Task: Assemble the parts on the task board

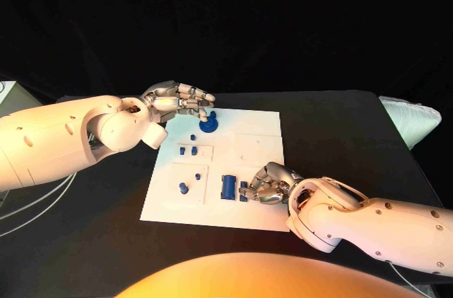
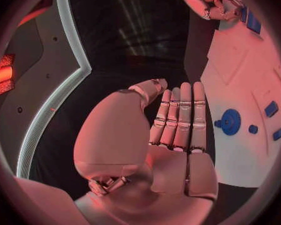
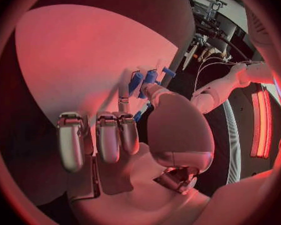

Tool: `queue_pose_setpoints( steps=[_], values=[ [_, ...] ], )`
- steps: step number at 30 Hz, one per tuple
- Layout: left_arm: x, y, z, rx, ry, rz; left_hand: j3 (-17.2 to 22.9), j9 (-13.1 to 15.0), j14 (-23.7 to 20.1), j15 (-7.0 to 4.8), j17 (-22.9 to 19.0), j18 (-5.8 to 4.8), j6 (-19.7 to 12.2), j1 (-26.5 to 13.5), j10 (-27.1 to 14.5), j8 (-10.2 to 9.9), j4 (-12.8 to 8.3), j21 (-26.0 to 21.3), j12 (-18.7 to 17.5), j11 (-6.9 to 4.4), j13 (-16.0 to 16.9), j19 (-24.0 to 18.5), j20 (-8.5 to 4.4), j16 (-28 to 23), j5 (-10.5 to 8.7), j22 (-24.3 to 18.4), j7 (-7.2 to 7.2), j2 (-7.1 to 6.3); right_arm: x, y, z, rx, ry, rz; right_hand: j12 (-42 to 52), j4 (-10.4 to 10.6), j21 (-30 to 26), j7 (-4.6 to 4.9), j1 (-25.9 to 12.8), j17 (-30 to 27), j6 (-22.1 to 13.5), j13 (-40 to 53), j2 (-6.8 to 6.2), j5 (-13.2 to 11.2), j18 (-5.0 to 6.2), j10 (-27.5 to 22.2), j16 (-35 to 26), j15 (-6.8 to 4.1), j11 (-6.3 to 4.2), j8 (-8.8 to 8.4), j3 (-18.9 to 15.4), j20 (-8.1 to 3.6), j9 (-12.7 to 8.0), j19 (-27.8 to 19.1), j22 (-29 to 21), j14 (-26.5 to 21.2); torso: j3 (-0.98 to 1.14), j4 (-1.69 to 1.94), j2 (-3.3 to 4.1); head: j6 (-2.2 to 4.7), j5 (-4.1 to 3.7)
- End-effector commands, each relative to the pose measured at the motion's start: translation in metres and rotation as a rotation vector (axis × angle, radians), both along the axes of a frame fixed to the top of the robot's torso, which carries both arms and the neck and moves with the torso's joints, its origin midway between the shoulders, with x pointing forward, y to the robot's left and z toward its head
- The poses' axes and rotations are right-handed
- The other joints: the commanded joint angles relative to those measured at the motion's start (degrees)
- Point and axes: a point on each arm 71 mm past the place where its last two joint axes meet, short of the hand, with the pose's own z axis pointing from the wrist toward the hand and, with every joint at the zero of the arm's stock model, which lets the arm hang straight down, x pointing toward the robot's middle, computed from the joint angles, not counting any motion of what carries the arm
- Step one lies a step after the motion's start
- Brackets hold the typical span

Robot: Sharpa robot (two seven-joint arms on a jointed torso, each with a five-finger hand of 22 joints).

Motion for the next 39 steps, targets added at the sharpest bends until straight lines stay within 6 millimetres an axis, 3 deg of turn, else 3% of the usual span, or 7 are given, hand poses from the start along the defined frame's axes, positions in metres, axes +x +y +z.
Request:
queue_pose_setpoints(
  steps=[1, 8, 10, 12, 14, 32, 39],
  values=[
    [-0.001, -0.002, 0.001, -0.010, -0.001, -0.017, 0.4, 0.1, -0.3, 0.02, -0.1, 0.61, 0.1, -0.1, -0.3, -0.4, 0.1, -0.2, -0.2, 0.11, 0.1, 0.3, 0.00, 0.2, 0.35, 0.1, 0.34, 0.55, -0.002, 0.001, 0.000, -0.006, -0.006, 0.038, 0.2, -0.7, -0.2, 0.12, 1.3, 15.1, -0.1, 15.1, -0.39, -1.9, -0.81, 6.0, 0.2, -0.14, -0.16, 0.11, -0.5, -0.49, -0.1, 5.3, 14.5, 6.0, 0.01, 0.02, -0.01, 0.00, 0.01],
    [-0.001, -0.002, 0.001, -0.009, -0.001, -0.015, 0.4, 0.1, -0.3, 0.02, -0.1, 0.61, 0.1, -0.1, -0.3, -0.4, 0.1, -0.2, -0.2, 0.11, 0.1, 0.3, 0.00, 0.2, 0.35, 0.1, 0.34, 0.55, -0.005, -0.002, 0.000, -0.007, 0.013, 0.076, 0.2, -0.2, -0.6, 0.28, 3.8, 15.1, -0.3, 15.1, -0.81, -8.6, -0.74, 6.0, 0.2, -0.01, -0.01, 0.17, -3.0, -0.40, -0.3, 5.2, 14.4, 6.0, 0.00, -0.02, -0.04, 0.00, 0.26],
    [-0.001, -0.001, 0.001, -0.009, -0.001, -0.015, 0.4, 0.1, -0.3, 0.02, -0.1, 0.61, 0.1, -0.1, -0.3, -0.4, 0.1, -0.2, -0.2, 0.11, 0.1, 0.3, 0.00, 0.2, 0.35, 0.1, 0.34, 0.55, -0.006, -0.003, 0.000, -0.002, 0.018, 0.081, 0.2, 0.0, -0.5, 0.26, 2.8, 15.1, -0.2, 15.1, 0.10, -12.4, -0.74, 6.0, 0.2, 0.00, -0.03, 0.23, -5.6, -0.34, -0.4, 5.2, 14.4, 6.0, 0.02, -0.01, -0.02, 0.00, 0.32],
    [-0.001, -0.001, 0.001, -0.008, -0.001, -0.015, 0.4, 0.1, -0.3, 0.02, -0.1, 0.61, 0.1, -0.1, -0.3, -0.4, 0.1, -0.2, -0.2, 0.11, 0.1, 0.3, 0.00, 0.2, 0.35, 0.1, 0.34, 0.55, -0.007, -0.004, 0.000, 0.002, 0.021, 0.081, 0.2, 0.2, -0.4, 0.15, 2.5, 15.1, -0.2, 15.1, 2.16, -15.5, -0.76, 6.0, 0.2, 0.08, -0.09, 0.39, -10.6, -0.45, -0.5, 5.3, 14.4, 6.0, 0.05, -0.01, -0.02, 0.00, 0.34],
    [-0.001, -0.001, 0.001, -0.008, -0.001, -0.015, 0.4, 0.1, -0.3, 0.02, -0.1, 0.61, 0.1, -0.1, -0.3, -0.4, 0.1, -0.2, -0.2, 0.11, 0.1, 0.3, 0.00, 0.2, 0.35, 0.1, 0.34, 0.55, -0.007, -0.005, 0.000, 0.004, 0.022, 0.080, 0.2, 0.2, -0.3, 0.18, 2.5, 15.1, -0.2, 15.1, 3.17, -17.1, -0.78, 6.0, 0.2, -0.03, -0.09, 0.51, -13.8, -0.36, -0.6, 5.3, 14.4, 6.0, 0.07, -0.01, -0.04, 0.00, 0.31],
    [0.000, -0.001, 0.000, -0.006, 0.001, -0.016, 0.4, 0.1, -0.3, 0.01, -0.1, 0.61, 0.1, -0.1, -0.4, -0.4, 0.1, -0.3, -0.3, 0.10, 0.0, 0.2, 0.00, 0.2, 0.37, 0.1, 0.33, 0.59, -0.006, -0.009, -0.004, -0.033, 0.030, 0.083, 0.2, -0.1, -0.2, 0.11, 6.1, 15.1, -0.4, 15.1, 5.91, -15.8, -0.81, 6.0, 0.2, -0.08, -0.12, 0.62, -16.6, -0.39, -0.8, 5.3, 14.5, 6.0, 0.00, 0.01, -0.02, 0.00, 0.25],
    [0.000, -0.001, 0.000, -0.006, 0.001, -0.016, 0.4, 0.1, -0.3, 0.01, -0.1, 0.61, 0.1, -0.1, -0.4, -0.4, 0.1, -0.3, -0.3, 0.10, 0.0, 0.2, 0.00, 0.2, 0.37, 0.1, 0.33, 0.59, -0.003, -0.010, -0.004, -0.048, 0.007, 0.066, 0.2, -0.1, 0.0, 0.08, 8.6, 15.1, -0.4, 15.1, 7.93, -15.1, -0.85, 6.0, 0.2, -0.11, -0.16, 0.51, -15.8, -0.42, -1.0, 5.4, 14.5, 6.0, -0.02, -0.02, -0.05, 0.00, 0.20]
  ],
)
